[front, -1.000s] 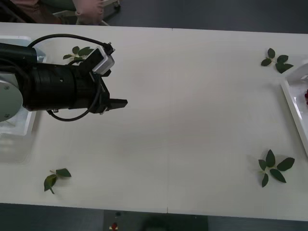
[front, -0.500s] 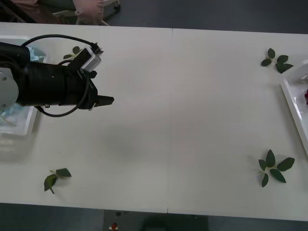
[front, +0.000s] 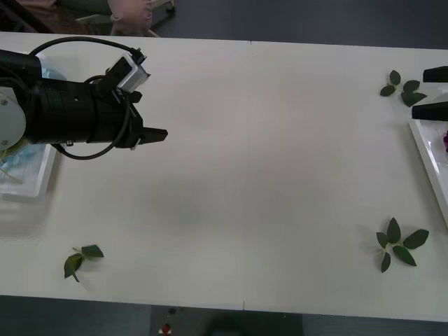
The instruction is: Put the red flowers into the right box and the blue flowers into the left box
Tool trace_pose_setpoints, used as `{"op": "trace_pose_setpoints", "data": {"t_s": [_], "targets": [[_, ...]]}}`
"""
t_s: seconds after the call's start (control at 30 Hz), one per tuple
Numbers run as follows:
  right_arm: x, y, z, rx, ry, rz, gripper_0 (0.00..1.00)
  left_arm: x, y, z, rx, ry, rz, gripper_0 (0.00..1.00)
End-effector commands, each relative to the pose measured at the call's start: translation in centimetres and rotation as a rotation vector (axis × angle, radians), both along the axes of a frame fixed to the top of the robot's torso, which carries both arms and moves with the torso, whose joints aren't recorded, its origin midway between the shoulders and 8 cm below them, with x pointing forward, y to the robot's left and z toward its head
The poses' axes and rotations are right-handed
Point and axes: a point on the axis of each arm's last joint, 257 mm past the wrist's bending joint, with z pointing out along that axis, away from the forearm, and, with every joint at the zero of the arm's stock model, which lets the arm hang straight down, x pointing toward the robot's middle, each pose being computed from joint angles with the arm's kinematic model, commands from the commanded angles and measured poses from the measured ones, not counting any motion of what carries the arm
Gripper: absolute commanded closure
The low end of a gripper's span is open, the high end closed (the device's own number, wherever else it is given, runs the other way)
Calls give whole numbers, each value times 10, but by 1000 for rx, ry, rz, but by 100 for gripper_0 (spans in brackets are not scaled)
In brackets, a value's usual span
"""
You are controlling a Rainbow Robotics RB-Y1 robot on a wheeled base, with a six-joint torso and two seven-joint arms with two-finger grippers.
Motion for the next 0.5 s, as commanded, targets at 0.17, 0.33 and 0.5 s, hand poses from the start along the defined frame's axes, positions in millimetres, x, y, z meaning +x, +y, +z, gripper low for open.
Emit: {"op": "trace_pose_setpoints", "data": {"t_s": [0.17, 0.33, 0.5], "targets": [[4, 42, 20, 15, -37, 95, 0, 3, -3, 20, 35, -77, -41, 0], [-3, 54, 17, 5, -19, 142, 0, 3, -3, 20, 35, -77, -41, 0], [-4, 55, 18, 9, -19, 150, 0, 3, -3, 20, 35, -77, -41, 0]]}}
